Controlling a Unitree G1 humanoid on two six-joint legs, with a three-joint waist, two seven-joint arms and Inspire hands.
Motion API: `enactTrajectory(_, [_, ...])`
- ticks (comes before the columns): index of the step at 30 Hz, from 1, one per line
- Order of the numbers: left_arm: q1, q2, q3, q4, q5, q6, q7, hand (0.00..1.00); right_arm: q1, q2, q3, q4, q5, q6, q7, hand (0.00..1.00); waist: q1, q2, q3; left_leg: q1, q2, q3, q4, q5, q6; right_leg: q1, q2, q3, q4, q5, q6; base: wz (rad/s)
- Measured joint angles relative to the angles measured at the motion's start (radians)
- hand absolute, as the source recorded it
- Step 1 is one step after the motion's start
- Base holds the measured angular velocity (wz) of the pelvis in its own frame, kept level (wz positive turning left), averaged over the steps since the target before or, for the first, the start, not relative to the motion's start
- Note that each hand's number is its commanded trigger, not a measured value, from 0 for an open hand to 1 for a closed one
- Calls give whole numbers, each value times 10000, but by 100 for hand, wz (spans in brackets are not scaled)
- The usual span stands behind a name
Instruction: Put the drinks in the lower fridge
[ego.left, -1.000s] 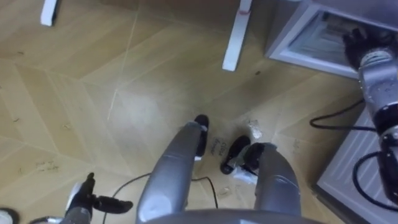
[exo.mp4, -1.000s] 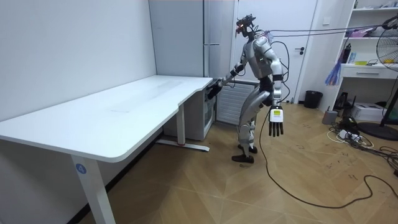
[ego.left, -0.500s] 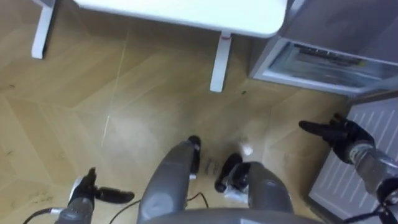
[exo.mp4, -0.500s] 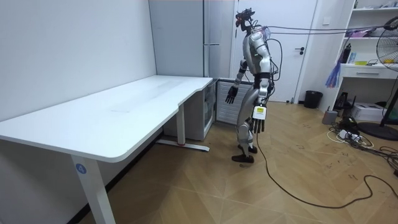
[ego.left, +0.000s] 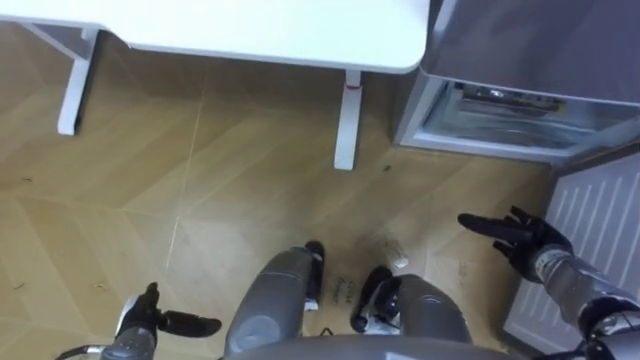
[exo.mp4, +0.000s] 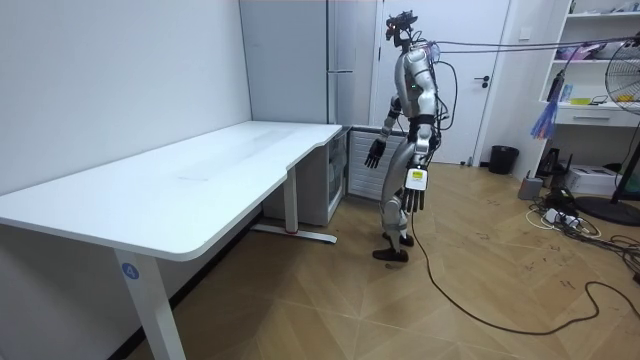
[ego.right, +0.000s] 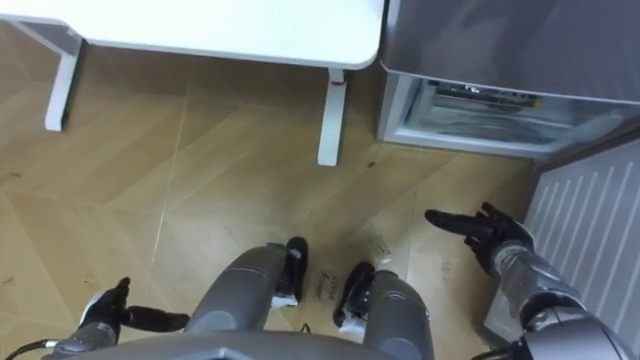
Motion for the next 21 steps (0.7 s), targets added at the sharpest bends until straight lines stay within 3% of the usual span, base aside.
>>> enactTrajectory(5, [16,-107,25,170,195,2,2,0,1,2,-207,13,-257,13,-15,0,-20,-28,1,793,51,110,-450,23,36,721,29,54,-425,92,84,-4])
enactTrajectory(8, [286,-139,411,157,181,-12,37,0,185,16,-405,-73,-241,-5,-8,0,-161,-100,-29,1521,83,271,-962,46,60,1427,121,112,-995,230,170,-10])
enactTrajectory(11, [611,-161,766,156,399,-12,254,0,1145,115,-645,-401,-668,-155,11,0,-344,-262,-151,2388,6,289,-1666,133,72,2266,194,103,-1747,378,300,2])
enactTrajectory(15, [996,-477,1428,176,587,-20,665,0,2457,740,-975,-289,-1632,-239,2,0,-726,-488,-262,3585,-106,320,-2498,164,73,3554,330,107,-2847,508,503,5])
enactTrajectory(19, [1009,-673,1798,175,805,-63,700,0,3262,1291,-994,36,-2268,-222,-3,0,-808,-623,-242,4549,-166,552,-3110,166,71,4431,397,354,-3450,586,623,-15])
enactTrajectory(21, [1010,-798,1952,172,809,-137,805,0,3389,1372,-993,51,-2511,-218,5,0,-919,-635,-211,4874,-201,564,-3333,165,71,4700,404,483,-3629,607,658,-20])
